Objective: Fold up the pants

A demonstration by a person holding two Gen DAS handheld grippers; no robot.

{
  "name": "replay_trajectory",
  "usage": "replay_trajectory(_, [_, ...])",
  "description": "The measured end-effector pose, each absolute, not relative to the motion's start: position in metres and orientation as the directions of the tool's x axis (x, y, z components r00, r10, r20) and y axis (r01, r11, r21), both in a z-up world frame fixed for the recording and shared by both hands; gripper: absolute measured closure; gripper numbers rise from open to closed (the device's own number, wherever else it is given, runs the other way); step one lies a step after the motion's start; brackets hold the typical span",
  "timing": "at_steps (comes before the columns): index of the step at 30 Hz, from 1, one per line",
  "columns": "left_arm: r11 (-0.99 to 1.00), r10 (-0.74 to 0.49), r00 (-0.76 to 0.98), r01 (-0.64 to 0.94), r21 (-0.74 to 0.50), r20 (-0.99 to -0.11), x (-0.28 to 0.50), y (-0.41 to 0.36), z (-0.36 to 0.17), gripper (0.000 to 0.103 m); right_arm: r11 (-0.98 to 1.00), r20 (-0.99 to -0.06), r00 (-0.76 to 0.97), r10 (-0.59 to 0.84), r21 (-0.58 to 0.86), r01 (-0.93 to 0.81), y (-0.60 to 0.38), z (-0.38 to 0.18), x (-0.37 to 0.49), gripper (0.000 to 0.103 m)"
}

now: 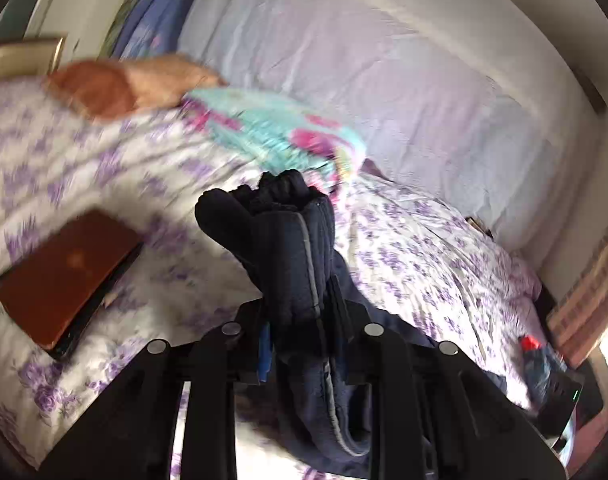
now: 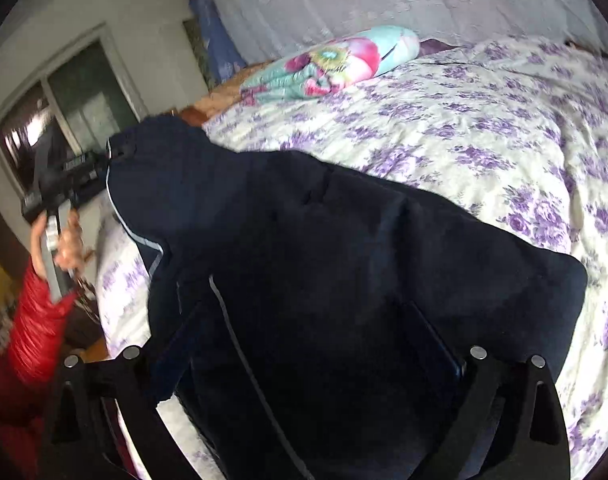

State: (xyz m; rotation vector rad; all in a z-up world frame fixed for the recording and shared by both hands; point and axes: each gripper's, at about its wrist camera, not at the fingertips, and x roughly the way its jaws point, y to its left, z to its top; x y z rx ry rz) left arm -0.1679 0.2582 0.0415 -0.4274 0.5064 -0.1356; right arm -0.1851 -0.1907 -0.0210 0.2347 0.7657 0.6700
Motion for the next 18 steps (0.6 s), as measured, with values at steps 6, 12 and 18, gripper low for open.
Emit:
replay_trajectory(6, [0.948, -0.308, 0.886, 0.255, -0.19, -0.348, -0.196, 0.151, 0.091, 0.084, 0.682, -0.323, 0.776, 0.542, 0.708, -0.182, -0.315, -0.019, -0.195, 0.004])
replay_trajectory(12, [0.811, -0.526, 0.732, 0.585, 0.004, -0.434, -0.229, -0.012, 0.056, 0.083, 0.557, -0.286, 0.799, 0.528, 0.828, -0.072, -0.36, -0.043, -0.202, 0.004])
replay_trajectory(18, [0.782, -0.461, 0.68, 0.615, 0.101, -0.57, -0.239, -0.068, -0.017, 0.066, 0.564, -0.292, 0.809, 0.51, 0.823, -0.059, -0.364, -0.04, -0.206, 0.004])
